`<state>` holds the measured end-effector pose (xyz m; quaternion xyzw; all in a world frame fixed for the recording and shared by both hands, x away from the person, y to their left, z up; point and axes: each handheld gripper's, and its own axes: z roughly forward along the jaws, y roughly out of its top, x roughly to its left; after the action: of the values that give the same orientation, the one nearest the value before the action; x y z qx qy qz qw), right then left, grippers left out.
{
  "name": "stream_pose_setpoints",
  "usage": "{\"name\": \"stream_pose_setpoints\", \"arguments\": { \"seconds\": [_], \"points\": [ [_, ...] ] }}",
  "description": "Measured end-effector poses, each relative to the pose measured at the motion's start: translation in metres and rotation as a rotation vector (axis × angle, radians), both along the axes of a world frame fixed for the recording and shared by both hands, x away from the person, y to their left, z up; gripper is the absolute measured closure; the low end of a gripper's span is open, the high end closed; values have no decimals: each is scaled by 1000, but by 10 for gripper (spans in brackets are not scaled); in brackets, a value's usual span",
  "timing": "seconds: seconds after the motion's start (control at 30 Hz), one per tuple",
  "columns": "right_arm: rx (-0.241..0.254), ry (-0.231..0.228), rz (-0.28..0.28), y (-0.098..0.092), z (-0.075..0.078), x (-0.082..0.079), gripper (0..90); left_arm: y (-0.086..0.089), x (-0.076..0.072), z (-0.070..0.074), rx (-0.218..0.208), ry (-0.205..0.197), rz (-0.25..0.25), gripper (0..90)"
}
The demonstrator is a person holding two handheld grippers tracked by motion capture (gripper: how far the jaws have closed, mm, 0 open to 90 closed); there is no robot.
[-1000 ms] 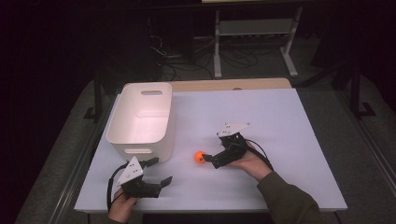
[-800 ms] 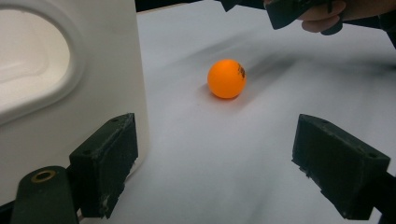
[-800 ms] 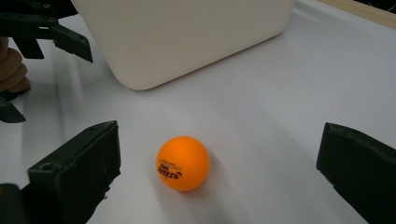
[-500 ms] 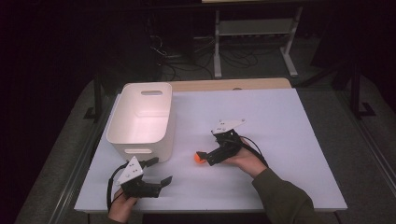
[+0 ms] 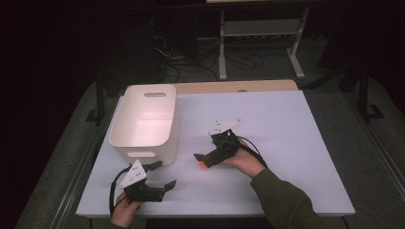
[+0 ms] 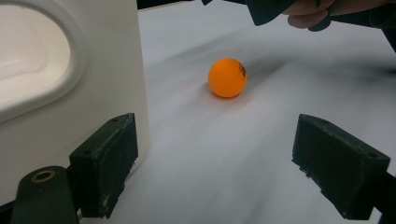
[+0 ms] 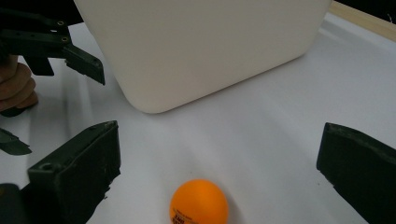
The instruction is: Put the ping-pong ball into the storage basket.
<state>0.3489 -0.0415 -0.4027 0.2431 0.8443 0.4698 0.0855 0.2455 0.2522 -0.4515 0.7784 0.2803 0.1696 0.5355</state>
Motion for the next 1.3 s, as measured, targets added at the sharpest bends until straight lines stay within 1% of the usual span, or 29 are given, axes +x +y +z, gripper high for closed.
{"name": "stream_pose_setpoints", "arguments": {
  "seconds": [0.07, 0.23, 0.33, 0.4, 0.47, 0.57, 0.63, 0.7, 0.8, 0.97, 1.17, 1.3],
  "points": [
    [1, 1, 5, 2, -1, 0, 0, 0, 0, 0, 3, -6, -3, 141],
    [-11, 4, 7, 5, -5, 1, 0, 0, -1, 0, 4, -5, -2, 141],
    [-14, 3, 10, 6, -6, 1, 0, 0, 0, 0, 6, 4, 1, 141],
    [-13, 3, 8, 6, -6, 1, 0, 0, 0, 0, 0, -3, -2, 141],
    [-15, 7, 9, 7, -7, 1, 0, -1, 0, 0, 7, 3, 3, 142],
    [-20, 6, 9, 7, -9, 1, 0, 0, -1, 0, 7, -12, -1, 141],
    [-33, 9, 10, 8, -10, 1, 0, -1, -1, 0, 7, -7, -2, 141],
    [-32, 10, 9, 8, -11, 0, 0, -1, 0, 0, 4, -3, 1, 141],
    [-41, 6, 12, 9, -13, 0, 0, 0, -1, 0, 4, -7, -3, 142],
    [-45, 14, 16, 11, -16, 0, 0, -1, -1, 0, 9, -7, -3, 141],
    [-67, 25, 30, 14, -20, -1, 0, -1, -1, 0, 10, -10, -4, 141],
    [-83, 41, 31, 15, -24, 0, 0, -1, -1, 0, 10, -13, -5, 141]
  ]
}}
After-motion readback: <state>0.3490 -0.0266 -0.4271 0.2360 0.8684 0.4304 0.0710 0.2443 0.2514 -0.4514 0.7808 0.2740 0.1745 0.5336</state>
